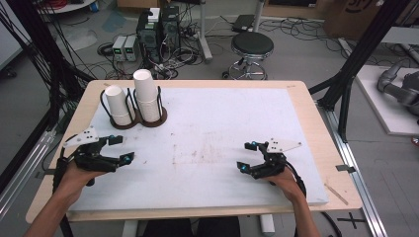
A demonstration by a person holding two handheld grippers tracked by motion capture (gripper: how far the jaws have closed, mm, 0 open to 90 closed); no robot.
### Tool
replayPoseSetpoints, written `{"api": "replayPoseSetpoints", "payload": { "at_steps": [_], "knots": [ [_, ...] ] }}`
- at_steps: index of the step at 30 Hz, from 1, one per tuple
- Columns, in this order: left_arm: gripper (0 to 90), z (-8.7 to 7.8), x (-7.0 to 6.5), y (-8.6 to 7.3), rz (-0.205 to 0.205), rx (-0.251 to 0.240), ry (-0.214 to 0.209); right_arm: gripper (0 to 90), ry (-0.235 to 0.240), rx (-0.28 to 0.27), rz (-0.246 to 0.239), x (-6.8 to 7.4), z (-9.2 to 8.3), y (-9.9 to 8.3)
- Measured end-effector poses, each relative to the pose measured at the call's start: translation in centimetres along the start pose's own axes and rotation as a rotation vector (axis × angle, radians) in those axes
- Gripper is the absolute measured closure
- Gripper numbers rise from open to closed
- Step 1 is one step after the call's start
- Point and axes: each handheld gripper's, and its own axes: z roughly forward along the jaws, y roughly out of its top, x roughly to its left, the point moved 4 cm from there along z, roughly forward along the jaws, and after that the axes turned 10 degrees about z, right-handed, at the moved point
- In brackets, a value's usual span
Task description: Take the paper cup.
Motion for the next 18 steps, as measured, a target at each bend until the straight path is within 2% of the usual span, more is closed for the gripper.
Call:
{"api": "replayPoseSetpoints", "payload": {
  "at_steps": [2,4,5,7,8,9,13,18],
  "knots": [
    [14.9,-0.2,0.1,0.4,0.005,0.0,0.002,15.4,0.0,0.001,0.002,0.0,0.0,0.0],
    [14.9,-0.7,0.3,1.8,0.022,-0.003,0.015,15.4,0.0,-0.001,-0.004,0.0,0.0,0.0],
    [14.9,-0.7,0.3,1.8,0.022,-0.003,0.015,15.3,-0.003,-0.001,-0.007,0.0,0.0,0.0],
    [14.9,-1.0,0.5,2.7,0.025,-0.002,0.02,15.4,-0.003,0.0,-0.005,0.0,0.0,0.0],
    [14.9,-1.2,0.7,3.7,0.027,0.001,0.026,15.4,-0.002,0.0,-0.007,0.0,0.0,0.0],
    [14.8,-1.2,0.7,3.7,0.027,0.001,0.026,15.4,0.0,0.0,-0.004,0.0,0.0,0.0],
    [14.7,-1.5,1.2,5.5,0.022,-0.006,0.036,15.4,0.002,0.0,0.007,0.0,0.0,0.0],
    [14.7,-1.6,1.9,7.9,0.035,-0.024,0.055,15.4,0.003,-0.002,0.003,0.0,0.0,0.0]
  ]
}}
